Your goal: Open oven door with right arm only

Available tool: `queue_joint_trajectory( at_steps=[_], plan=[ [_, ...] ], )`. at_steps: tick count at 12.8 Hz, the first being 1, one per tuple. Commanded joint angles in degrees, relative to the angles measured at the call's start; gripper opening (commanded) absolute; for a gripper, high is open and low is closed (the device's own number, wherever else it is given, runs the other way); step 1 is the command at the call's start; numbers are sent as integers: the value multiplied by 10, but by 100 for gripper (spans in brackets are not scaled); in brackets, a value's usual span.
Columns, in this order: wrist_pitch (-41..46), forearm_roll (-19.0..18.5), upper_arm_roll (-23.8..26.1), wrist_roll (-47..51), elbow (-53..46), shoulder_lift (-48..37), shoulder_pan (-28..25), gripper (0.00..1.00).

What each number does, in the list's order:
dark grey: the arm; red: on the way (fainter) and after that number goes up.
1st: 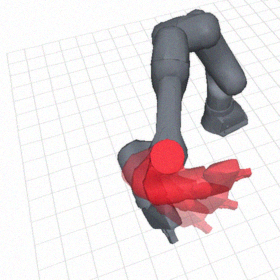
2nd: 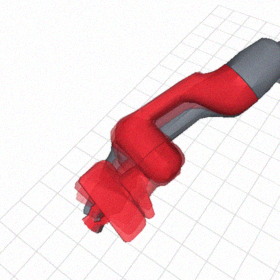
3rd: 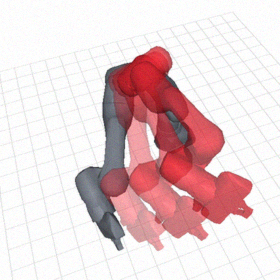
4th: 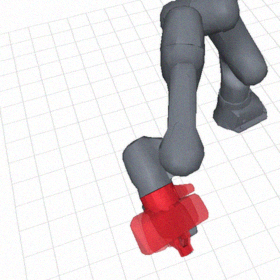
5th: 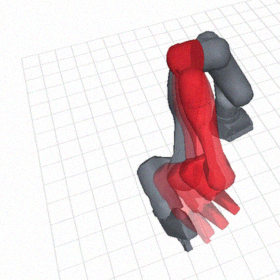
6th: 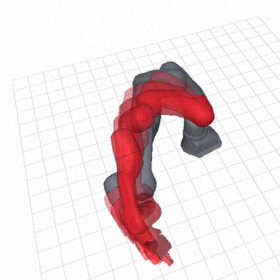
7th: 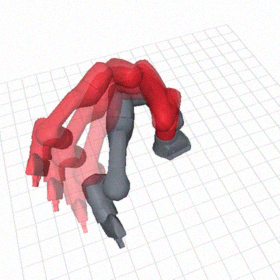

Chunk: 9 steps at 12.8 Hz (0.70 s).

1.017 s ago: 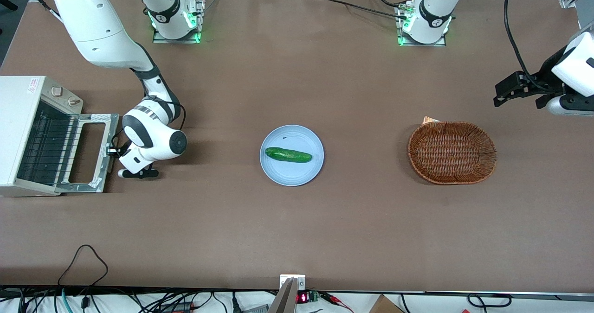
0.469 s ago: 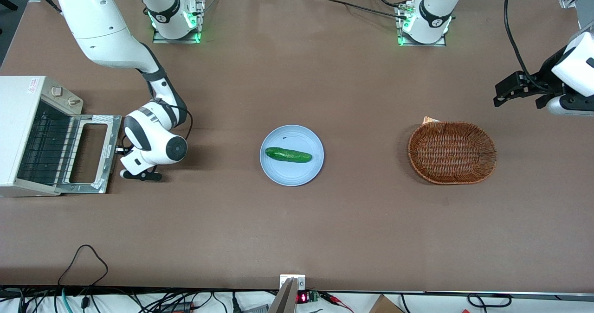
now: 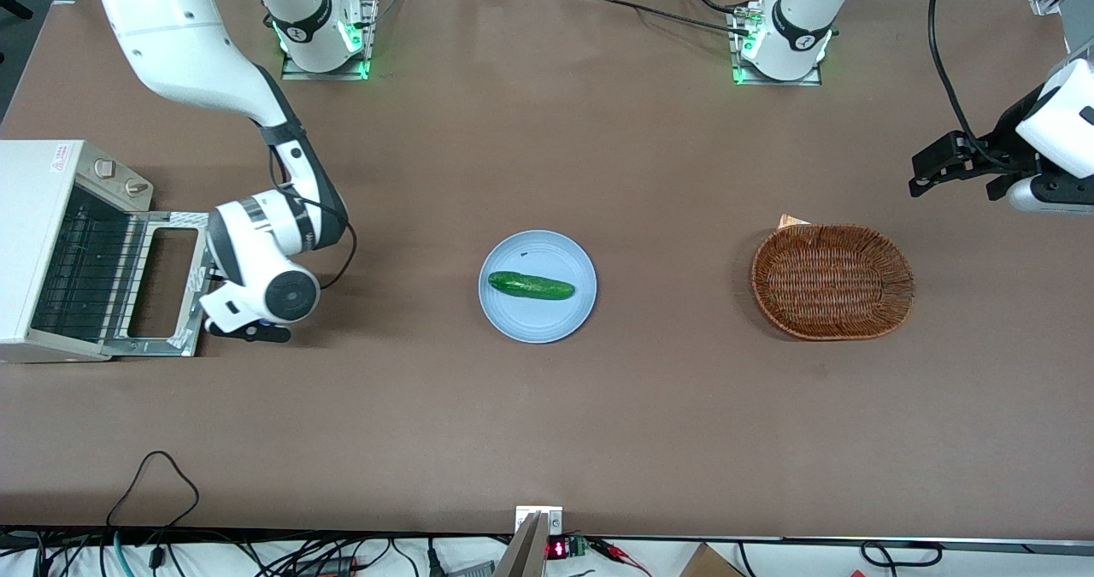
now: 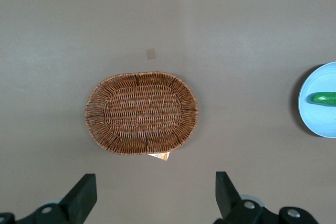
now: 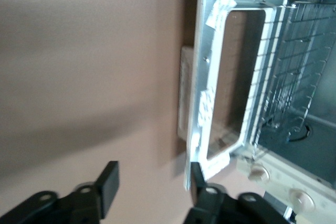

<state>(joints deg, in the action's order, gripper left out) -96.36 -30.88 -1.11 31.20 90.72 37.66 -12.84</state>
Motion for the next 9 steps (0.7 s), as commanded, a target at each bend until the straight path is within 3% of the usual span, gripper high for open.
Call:
queue_joint_trajectory(
  at_steps=[1, 5, 9],
  plan=[
    [76, 73, -3, -58, -61, -15, -1, 99],
    [190, 204, -13, -118, -127, -71, 11, 99],
    [200, 320, -12, -158, -139, -145, 64, 99]
  ],
)
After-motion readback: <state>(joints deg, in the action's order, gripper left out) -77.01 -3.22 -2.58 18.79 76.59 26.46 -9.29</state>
